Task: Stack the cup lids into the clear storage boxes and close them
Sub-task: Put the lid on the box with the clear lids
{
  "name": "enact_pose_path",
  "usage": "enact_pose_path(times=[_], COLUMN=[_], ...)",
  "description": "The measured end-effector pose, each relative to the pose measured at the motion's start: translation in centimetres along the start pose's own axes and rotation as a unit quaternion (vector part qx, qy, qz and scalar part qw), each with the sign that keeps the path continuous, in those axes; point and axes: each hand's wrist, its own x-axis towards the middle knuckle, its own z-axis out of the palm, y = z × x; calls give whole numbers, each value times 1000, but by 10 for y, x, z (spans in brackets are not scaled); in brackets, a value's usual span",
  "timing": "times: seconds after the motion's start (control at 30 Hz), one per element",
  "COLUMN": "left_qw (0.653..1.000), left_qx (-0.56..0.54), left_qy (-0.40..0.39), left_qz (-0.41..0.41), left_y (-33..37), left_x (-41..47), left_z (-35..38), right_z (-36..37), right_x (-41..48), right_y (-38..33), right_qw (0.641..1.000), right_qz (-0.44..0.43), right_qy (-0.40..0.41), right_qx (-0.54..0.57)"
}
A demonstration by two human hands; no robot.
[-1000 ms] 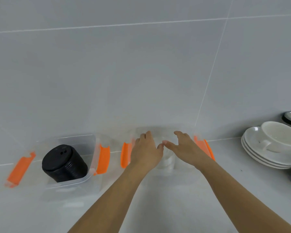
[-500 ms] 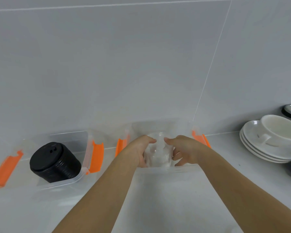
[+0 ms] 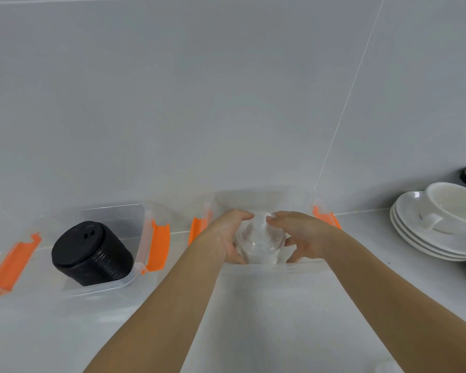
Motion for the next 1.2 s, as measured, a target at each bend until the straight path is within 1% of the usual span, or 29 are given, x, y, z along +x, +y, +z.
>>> enact_pose_path(times=[0.1, 0.17, 0.33, 0.43, 0.57, 0.7, 0.8, 0.93, 1.07, 1.2], left_qw=[1000, 1000, 999, 997, 995, 995, 995, 998, 998, 997], left_qx=[4, 11, 7, -13, -41, -49, -49, -32, -29, -29], left_qy=[-5, -10, -39, -64, -77, -59, -59, -45, -49, -54], left_qz=[7, -3, -33, -47, -58, -60, -56, -39, -35, -39], left_y=[0, 1, -1, -2, -2, -1, 0, 1, 0, 0], left_x=[2, 1, 6, 6, 8, 6, 2, -1, 3, 7], left_z=[1, 1, 1, 0, -2, -2, -1, 0, -1, -2], right_z=[-1, -1, 1, 1, 1, 3, 3, 2, 3, 3], right_x=[0, 2, 6, 7, 6, 6, 5, 0, -4, -4], right_y=[1, 0, 1, 3, 0, -1, -1, -1, -2, -1], right_qw=[1000, 1000, 1000, 999, 998, 998, 999, 999, 999, 999], right_qz=[-5, -1, 16, 28, 37, 42, 34, 15, 4, 10], right_qy=[-13, -9, 3, -3, -4, 9, 13, -21, -41, -44], right_qx=[9, 15, -15, -22, -45, -54, -28, -21, 2, 15])
